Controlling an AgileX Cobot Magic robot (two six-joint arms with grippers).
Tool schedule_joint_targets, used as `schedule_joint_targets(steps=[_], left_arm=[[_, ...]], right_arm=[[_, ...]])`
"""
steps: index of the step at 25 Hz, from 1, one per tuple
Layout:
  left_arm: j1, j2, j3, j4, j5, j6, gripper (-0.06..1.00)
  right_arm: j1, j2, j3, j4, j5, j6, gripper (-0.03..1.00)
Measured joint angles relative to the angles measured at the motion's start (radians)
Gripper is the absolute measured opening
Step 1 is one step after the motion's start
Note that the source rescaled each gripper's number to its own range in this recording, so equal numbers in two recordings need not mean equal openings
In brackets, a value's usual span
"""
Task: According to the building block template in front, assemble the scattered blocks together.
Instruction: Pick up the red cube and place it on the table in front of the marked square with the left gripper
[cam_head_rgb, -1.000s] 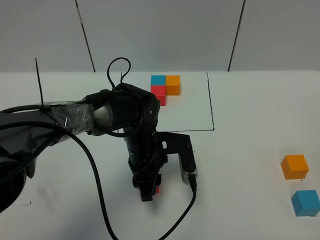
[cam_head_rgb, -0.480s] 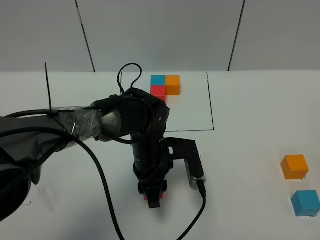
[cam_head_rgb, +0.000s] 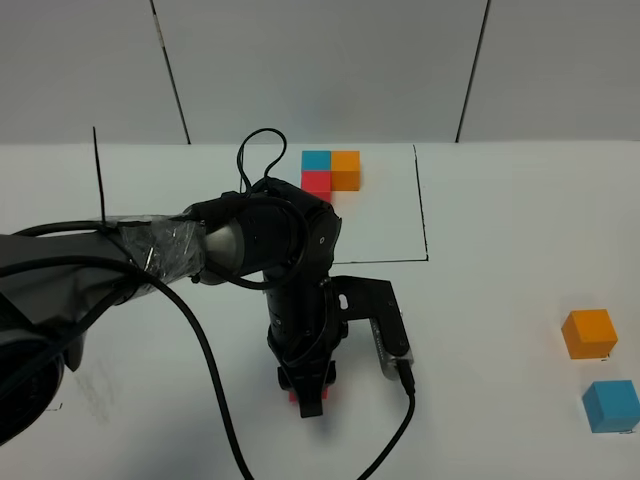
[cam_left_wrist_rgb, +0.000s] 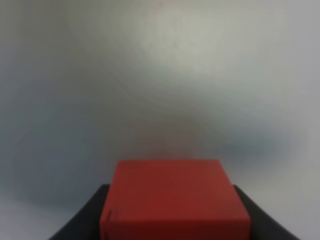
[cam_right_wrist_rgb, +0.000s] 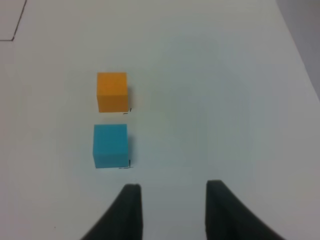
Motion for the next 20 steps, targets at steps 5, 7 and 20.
schedule_joint_targets(steps=[5, 7, 20], left_arm=[[0.000, 0.018, 0.000, 0.005, -0.025, -0.007, 0.00], [0.000, 0.034, 0.000, 0.011, -0.030, -0.010, 0.00], [-0.001, 0.052, -0.008, 0.012, -0.051, -0.013, 0.00]], right_arm=[[0.000, 0.000, 0.000, 0.000, 0.000, 0.000, 0.00], [0.000, 0.000, 0.000, 0.000, 0.000, 0.000, 0.00], [0.000, 0.000, 0.000, 0.000, 0.000, 0.000, 0.00]])
